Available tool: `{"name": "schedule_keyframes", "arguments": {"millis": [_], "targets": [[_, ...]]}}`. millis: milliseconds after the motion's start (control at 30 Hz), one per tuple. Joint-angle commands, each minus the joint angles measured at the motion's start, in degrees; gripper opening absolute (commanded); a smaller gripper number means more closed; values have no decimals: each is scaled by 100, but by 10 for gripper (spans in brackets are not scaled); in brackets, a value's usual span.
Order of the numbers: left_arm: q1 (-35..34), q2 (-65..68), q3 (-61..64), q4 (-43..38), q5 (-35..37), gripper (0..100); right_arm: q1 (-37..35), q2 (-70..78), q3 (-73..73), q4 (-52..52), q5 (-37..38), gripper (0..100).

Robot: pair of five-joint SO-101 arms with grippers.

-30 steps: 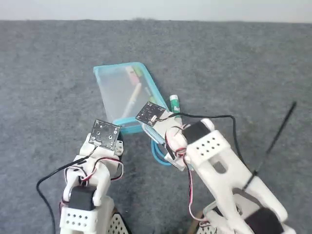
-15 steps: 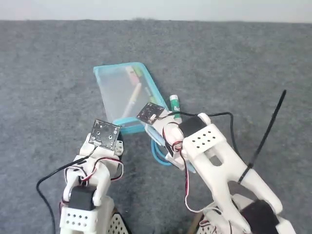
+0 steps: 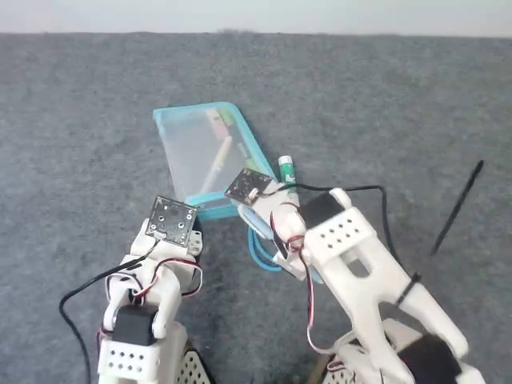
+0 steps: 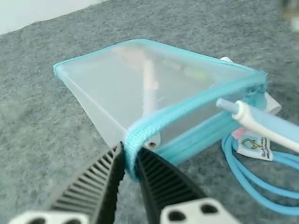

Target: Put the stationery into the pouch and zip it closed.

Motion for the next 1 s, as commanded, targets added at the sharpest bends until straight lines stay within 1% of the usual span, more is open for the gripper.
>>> {"name": "schedule_keyframes", "arguments": {"millis": [0, 133, 267, 467, 667, 800, 967], "targets": [[44, -141, -312, -70, -53, 12, 189, 470, -668, 57, -132, 6], [44, -141, -321, -79, -53, 12, 163, 954, -993, 171, -141, 6], [44, -141, -356, -79, -53, 12, 180, 1138, -1178, 224, -149, 6], [0, -141, -391, -79, -53, 12, 145, 1138, -1037, 400, -123, 7], [0, -141, -391, -79, -44, 12, 13, 1138, -730, 84, -123, 7], [0, -141, -409, -79, -9, 12, -154, 1138, -703, 75, -149, 7], [44, -141, -514, -202, 70, 12, -163, 1138, -730, 48, -237, 7]]}}
